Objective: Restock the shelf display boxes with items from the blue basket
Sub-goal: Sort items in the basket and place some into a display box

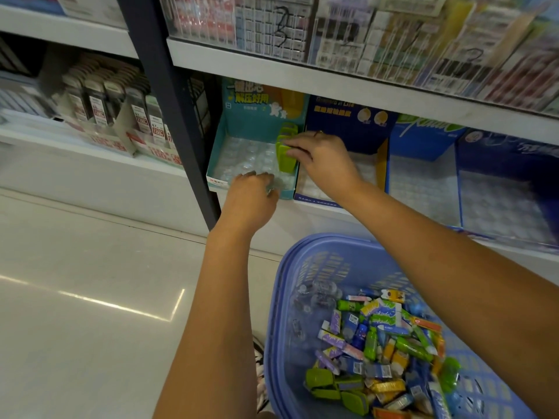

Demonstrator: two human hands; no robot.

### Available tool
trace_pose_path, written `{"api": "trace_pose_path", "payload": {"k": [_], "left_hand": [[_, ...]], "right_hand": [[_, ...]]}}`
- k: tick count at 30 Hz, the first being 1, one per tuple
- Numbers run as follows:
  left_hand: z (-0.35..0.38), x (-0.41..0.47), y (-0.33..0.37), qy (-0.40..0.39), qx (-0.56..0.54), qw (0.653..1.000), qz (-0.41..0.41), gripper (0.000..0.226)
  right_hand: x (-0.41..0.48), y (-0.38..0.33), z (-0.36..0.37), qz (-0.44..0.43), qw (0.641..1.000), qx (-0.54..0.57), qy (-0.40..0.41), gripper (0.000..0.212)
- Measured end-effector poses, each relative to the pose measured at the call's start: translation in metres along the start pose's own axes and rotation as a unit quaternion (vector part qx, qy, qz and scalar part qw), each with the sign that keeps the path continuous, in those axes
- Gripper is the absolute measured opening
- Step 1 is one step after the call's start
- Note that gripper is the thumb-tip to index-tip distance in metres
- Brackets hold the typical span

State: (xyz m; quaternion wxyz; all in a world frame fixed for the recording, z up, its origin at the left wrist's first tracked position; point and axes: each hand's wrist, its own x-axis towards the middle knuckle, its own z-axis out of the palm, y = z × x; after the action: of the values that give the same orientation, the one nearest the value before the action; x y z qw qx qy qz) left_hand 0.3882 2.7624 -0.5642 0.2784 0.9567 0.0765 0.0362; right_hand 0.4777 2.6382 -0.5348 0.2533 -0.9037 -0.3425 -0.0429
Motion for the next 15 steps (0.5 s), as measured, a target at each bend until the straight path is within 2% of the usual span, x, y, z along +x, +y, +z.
{"api": "trace_pose_path", "payload": {"k": [6,9,15], "left_hand": [[0.002,0.001,-0.002,0.006,-0.01,1.0,-0.014,0.037],[0.004,0.001,-0.003,0.01,-0.02,1.0,-0.018,0.037],[0.005,0.001,-0.003,0.014,-0.032,0.999,-0.023,0.037]], "right_hand": [[0.004,-0.003,0.003,0.056,0.995,0.077,-0.024,0.027],[0.008,-0.007,0.002,0.135,0.97,0.198,-0.024,0.027],[0.01,-0.004,0.003,0.168,0.957,0.233,-0.026,0.014]]}}
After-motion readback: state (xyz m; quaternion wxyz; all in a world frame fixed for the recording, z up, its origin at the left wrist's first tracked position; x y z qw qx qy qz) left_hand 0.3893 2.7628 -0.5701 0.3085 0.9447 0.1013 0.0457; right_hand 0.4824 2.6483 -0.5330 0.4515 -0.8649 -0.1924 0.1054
